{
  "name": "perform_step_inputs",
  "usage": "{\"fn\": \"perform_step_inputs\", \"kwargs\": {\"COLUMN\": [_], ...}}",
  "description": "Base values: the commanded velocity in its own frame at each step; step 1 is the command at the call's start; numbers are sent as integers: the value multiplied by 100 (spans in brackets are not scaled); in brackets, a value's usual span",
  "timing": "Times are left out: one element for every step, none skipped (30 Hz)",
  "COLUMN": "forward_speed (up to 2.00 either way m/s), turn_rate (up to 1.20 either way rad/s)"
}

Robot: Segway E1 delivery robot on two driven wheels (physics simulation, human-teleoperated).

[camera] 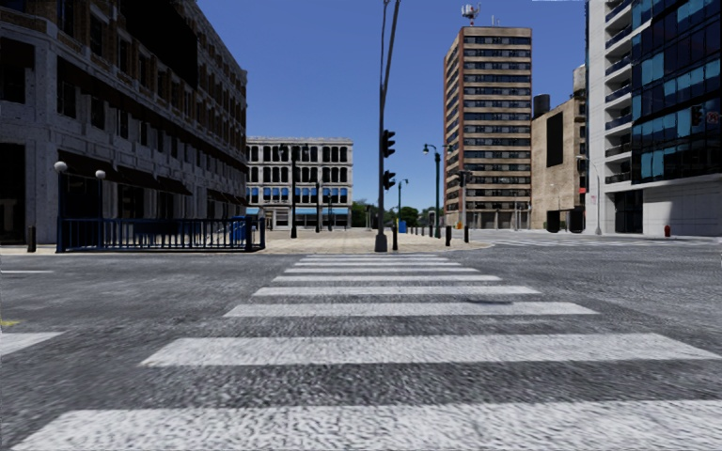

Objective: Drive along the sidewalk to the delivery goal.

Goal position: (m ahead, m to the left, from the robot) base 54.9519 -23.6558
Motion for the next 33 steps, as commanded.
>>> {"fn": "perform_step_inputs", "kwargs": {"forward_speed": [200,200,200,200,200,200,200,200,200,200,200,200,200,200,200,200,200,200,200,200,200,200,200,200,200,200,200,200,200,200,200,200,200], "turn_rate": [-13,-13,0,0,0,0,0,0,0,0,0,0,0,0,0,0,0,0,0,0,0,0,0,0,0,0,0,0,0,0,0,0,0]}}
